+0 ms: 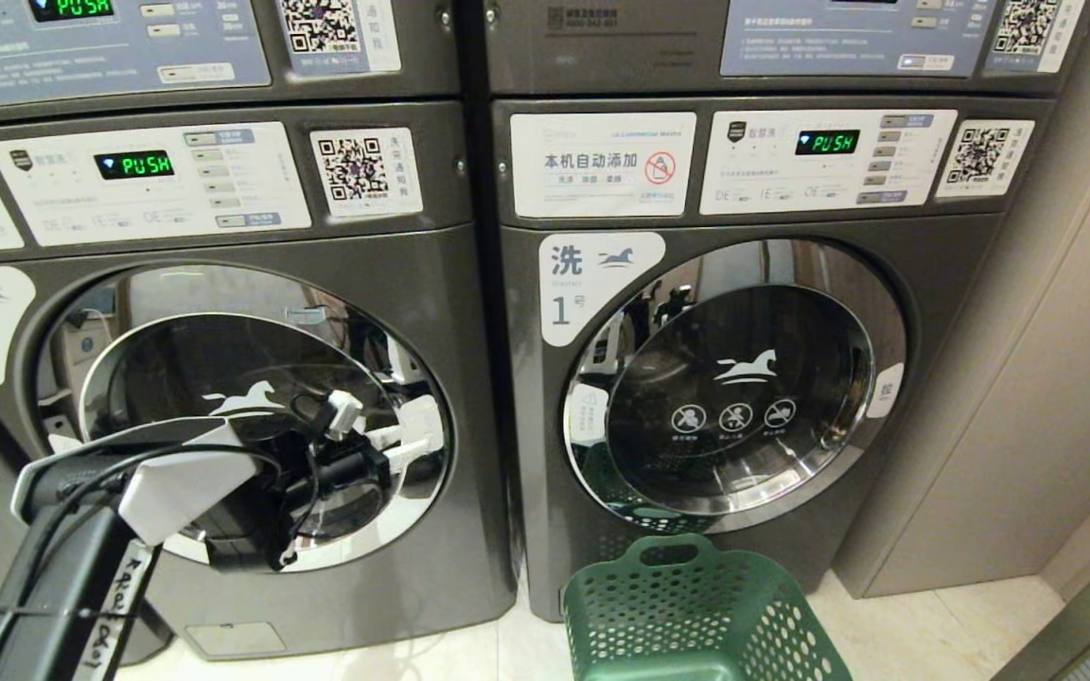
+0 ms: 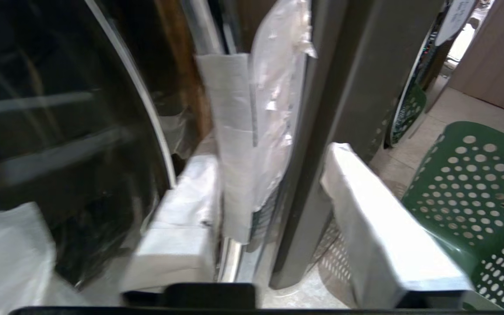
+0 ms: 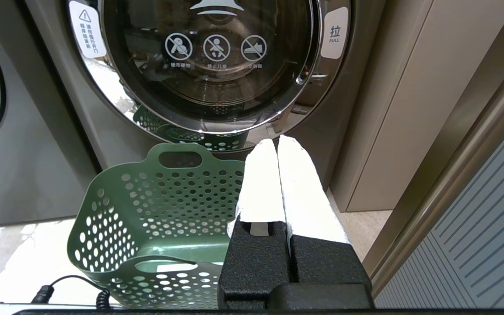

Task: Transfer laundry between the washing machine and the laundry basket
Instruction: Open the lid of the washing machine

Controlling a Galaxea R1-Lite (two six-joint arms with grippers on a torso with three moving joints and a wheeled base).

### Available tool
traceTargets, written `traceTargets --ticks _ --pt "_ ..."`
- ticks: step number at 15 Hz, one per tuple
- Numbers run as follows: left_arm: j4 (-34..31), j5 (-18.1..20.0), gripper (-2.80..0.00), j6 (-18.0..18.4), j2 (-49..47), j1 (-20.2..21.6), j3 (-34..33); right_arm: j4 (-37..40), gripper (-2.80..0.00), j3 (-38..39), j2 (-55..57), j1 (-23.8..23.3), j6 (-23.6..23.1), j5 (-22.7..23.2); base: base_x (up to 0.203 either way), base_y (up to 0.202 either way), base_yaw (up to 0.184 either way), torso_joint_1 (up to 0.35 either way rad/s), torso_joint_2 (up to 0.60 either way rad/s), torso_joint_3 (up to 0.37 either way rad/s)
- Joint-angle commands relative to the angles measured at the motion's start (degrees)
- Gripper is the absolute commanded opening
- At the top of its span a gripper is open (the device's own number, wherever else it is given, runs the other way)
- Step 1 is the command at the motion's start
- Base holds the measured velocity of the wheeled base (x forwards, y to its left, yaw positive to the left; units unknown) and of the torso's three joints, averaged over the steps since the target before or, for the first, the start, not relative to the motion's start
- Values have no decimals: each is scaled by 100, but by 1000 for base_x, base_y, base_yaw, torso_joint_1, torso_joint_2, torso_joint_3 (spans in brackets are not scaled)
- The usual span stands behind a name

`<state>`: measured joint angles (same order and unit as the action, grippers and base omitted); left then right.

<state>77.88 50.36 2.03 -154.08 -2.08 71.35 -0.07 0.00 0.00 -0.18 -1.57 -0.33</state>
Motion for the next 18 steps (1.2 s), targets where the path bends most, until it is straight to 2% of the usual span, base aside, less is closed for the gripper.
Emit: traceTargets --ticks 1,13,18 --pt "43 -9 0 -29 -16 15 3 -1 -280 0 9 1 -3 -2 0 0 0 0 0 0" --pt "122 317 0 -36 -86 -64 159 -1 -280 0 9 1 -9 -2 0 0 0 0 0 0" --pt "515 336 0 -45 0 -167 -360 -1 -280 0 9 1 -1 -2 0 0 0 0 0 0"
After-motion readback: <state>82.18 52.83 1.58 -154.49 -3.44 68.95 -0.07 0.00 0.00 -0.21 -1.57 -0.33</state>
